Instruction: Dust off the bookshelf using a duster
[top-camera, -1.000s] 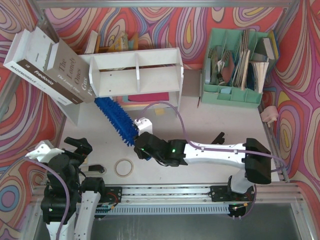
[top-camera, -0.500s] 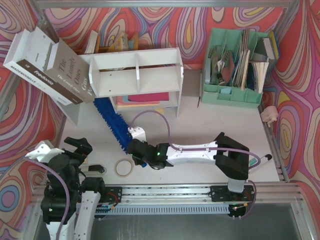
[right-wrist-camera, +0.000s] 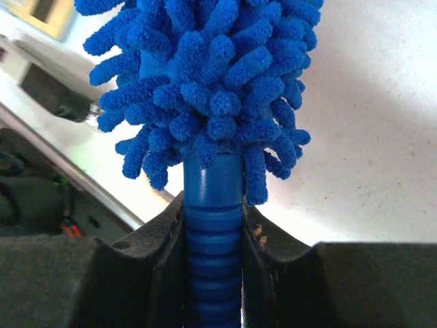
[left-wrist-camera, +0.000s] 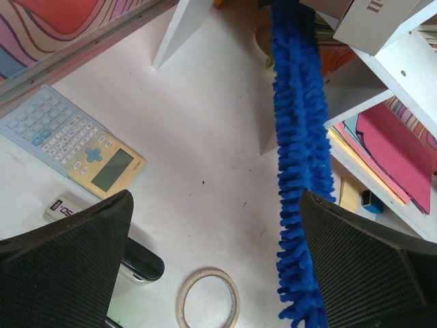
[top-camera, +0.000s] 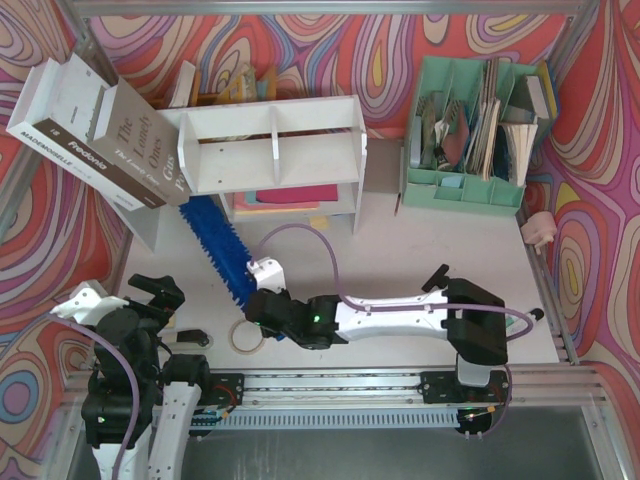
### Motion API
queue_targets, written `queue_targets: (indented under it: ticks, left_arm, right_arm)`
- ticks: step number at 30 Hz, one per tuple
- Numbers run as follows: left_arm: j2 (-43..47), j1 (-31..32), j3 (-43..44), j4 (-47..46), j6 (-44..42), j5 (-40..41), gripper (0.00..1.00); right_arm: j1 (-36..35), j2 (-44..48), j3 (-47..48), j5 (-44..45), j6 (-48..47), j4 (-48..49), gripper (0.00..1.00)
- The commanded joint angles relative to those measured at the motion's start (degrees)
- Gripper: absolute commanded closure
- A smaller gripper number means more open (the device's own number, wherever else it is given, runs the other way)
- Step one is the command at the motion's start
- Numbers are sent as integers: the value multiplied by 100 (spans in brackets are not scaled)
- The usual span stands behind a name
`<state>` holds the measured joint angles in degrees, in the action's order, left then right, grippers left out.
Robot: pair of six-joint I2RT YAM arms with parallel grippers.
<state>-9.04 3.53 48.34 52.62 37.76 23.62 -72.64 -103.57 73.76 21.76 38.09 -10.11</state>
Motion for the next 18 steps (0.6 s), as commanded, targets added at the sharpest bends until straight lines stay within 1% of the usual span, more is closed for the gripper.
queue_targets:
  ticks: [1,8,12,18]
  left_arm:
    - [86,-28,27,-3,20,9,2]
    - [86,-28,26,-6,20,12,2]
    - [63,-28,24,-6,19,3,1]
    - [47,-28,27,-15,21,3,2]
  right_arm:
    - [-75,352,206,570,-113,119,100]
    - [-74,-249,36,259,280,121,100]
    - [-75,-490,159,155,499,117,100]
    - [-106,-897,450,-102,1156,100,100]
